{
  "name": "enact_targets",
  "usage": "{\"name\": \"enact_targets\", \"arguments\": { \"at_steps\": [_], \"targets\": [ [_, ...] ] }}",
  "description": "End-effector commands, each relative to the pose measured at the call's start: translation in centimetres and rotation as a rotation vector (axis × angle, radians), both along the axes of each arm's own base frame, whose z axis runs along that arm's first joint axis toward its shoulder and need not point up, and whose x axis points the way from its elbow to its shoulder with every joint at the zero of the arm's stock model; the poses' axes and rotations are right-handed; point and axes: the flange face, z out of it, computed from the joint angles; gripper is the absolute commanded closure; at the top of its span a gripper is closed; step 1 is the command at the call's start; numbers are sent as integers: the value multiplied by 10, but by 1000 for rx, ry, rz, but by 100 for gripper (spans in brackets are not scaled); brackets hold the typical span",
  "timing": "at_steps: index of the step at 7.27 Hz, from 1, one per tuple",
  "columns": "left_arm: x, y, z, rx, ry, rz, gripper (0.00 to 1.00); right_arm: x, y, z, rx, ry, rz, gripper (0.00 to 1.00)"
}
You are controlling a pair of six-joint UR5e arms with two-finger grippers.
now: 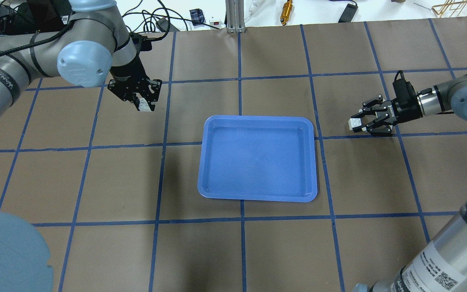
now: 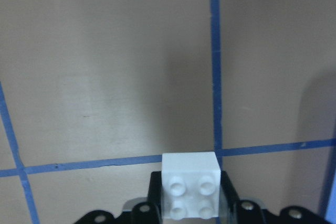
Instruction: Assemble white blocks and place on blue tray
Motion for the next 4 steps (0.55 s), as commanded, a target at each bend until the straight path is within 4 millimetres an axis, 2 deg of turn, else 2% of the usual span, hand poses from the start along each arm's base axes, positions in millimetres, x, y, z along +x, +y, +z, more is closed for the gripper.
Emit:
{"name": "enact_targets", "arguments": {
  "at_steps": [1, 2, 3, 4],
  "targets": [
    [-104, 35, 3, -11, -10, 4, 100, -1, -2, 2, -17, 11, -2, 94],
    [-139, 50, -6, -4, -11, -5, 100, 0, -3, 12, -29, 13, -8, 97],
    [-160, 59, -15, 17, 15, -15, 100, 2, -2, 34, -49, 27, -4, 99],
    [-174, 65, -24, 30, 10, 11, 100, 19, 2, 55, -51, 34, 22, 100]
  ]
}}
